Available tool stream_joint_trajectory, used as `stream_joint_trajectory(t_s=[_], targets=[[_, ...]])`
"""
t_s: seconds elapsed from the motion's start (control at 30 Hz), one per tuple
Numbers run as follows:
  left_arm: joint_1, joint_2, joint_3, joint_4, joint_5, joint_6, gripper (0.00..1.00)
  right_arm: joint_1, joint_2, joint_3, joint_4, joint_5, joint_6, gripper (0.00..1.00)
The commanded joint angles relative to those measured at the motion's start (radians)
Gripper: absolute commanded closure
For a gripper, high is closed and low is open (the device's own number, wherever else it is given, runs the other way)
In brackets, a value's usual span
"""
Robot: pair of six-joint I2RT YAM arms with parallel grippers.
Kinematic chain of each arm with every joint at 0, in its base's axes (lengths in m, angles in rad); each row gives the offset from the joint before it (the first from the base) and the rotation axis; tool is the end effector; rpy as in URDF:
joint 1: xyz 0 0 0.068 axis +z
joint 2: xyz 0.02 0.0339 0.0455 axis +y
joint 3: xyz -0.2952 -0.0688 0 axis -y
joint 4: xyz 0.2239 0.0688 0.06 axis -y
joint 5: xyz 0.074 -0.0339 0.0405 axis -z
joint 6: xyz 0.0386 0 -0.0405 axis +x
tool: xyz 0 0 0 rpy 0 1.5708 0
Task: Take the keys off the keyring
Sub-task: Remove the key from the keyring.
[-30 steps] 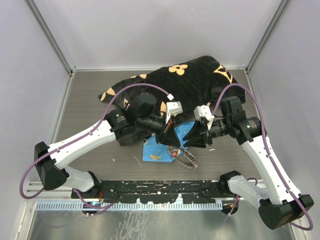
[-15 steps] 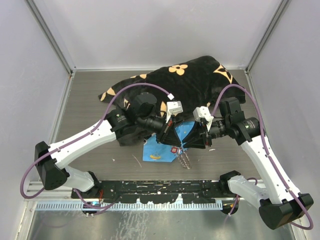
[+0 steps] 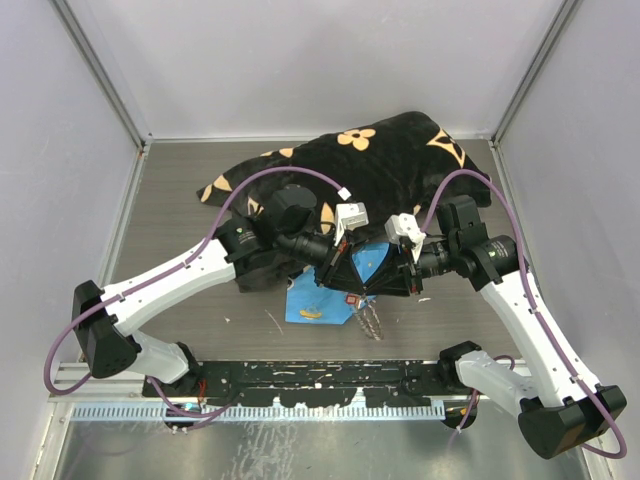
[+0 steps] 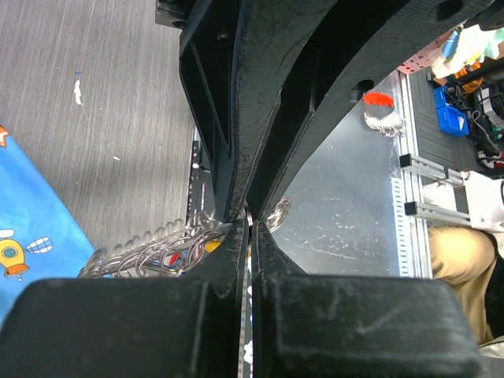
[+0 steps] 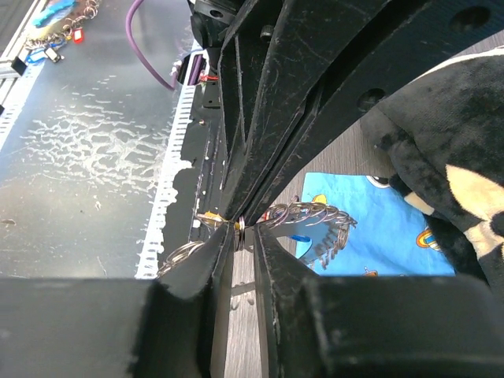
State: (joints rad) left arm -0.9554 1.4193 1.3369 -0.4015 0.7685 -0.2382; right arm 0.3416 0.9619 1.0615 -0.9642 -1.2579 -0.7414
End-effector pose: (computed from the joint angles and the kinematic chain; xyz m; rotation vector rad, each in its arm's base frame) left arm 0.1476 -0.2552 0.3993 1.2748 1.8707 -1.4821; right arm 0.1043 0.0760 0.3723 -1.4413 1.3902 1.2376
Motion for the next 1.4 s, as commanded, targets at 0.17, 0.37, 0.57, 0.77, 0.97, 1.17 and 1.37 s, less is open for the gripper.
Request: stream_joint_trajectory(t_s=[0.17,0.37,0.57,0.77,0.97,1.17,1.37], targets=[[0.004,-0.012,0.056,0.086,0.034,-0.016,1.0,0.01,-0.014,0.003,0.026,-0.022,0.014,0.85],[0.004,-0.017,0.043,0.101,0.007,-0.025,1.0,0.011,-0.018,0.005,0.025,-0.025,0.02,0.99],[0.004,-0.04,0.003,0.156,-0.032,-0.059,0.96,0.011,-0.021,0.012,0.073,-0.037,0.103,0.99],[0.005,-0.106,-0.095,0.262,-0.087,-0.124,0.7,-0.002,-0.032,-0.005,0.149,-0.057,0.207,0.99],[0.006,-0.229,-0.239,0.413,-0.176,-0.194,0.6,-0.012,-0.039,-0.014,0.166,-0.064,0.227,0.99],[0.008,-0.337,-0.407,0.574,-0.242,-0.274,0.58,-0.023,-0.047,-0.026,0.185,-0.075,0.246,0.99],[0.007,-0.401,-0.581,0.836,-0.279,-0.391,0.58,-0.028,-0.05,-0.041,0.203,-0.084,0.265,0.99]])
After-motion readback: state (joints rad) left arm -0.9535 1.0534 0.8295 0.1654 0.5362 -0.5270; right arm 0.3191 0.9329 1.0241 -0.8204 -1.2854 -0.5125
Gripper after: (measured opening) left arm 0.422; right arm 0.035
